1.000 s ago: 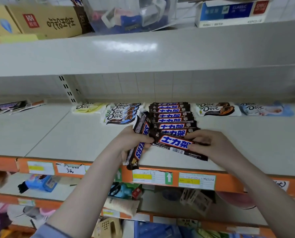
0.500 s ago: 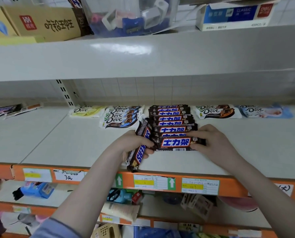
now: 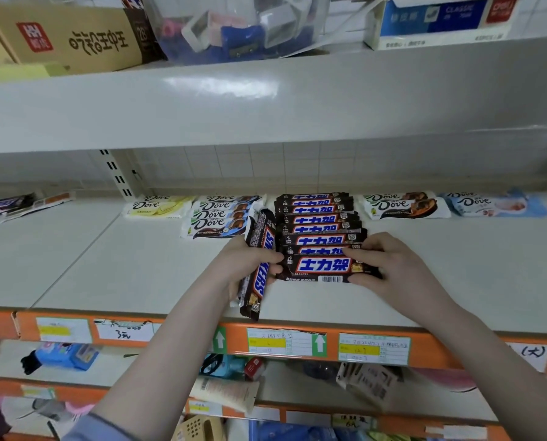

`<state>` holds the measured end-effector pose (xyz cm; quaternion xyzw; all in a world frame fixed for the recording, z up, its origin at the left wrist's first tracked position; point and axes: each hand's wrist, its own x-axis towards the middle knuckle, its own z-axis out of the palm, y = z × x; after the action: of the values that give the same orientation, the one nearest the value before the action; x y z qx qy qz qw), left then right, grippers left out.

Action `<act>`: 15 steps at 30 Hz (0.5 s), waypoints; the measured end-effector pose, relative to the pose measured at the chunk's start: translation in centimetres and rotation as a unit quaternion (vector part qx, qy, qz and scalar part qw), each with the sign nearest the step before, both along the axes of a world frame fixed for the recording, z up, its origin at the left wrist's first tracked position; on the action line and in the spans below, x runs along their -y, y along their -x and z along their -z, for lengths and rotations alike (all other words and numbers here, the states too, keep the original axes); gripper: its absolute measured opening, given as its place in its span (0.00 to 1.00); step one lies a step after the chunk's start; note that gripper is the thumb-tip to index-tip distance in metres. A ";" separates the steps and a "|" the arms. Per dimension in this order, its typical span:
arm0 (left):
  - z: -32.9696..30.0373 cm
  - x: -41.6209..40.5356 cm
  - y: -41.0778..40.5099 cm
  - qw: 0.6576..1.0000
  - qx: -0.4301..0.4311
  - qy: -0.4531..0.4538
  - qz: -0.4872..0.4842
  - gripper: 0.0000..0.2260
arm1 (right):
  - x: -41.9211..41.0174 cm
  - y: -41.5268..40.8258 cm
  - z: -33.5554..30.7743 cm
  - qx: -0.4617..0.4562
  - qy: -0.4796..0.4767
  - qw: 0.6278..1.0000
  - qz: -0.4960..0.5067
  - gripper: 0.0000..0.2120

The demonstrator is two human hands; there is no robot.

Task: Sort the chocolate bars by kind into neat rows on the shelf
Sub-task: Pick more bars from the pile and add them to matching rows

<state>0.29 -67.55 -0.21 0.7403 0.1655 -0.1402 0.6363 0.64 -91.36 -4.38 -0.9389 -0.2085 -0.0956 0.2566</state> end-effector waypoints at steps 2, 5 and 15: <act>0.0 0.1 -0.1 1.000 0.003 0.000 -0.005 0.03 | -0.3 0.0 0.0 0.000 -0.002 1.000 0.008 0.21; 0.1 0.1 -0.2 1.000 0.007 0.007 -0.014 0.04 | -0.7 0.0 -0.1 0.006 -0.001 1.000 0.015 0.21; 0.3 -0.1 0.5 0.999 0.015 0.038 -0.013 0.04 | -0.7 0.4 0.2 0.071 0.078 0.994 0.013 0.20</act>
<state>-0.17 -67.44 -0.50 0.7153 0.1605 -0.1268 0.6683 0.26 -90.66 -4.53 -0.9494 -0.2211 -0.1489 0.1660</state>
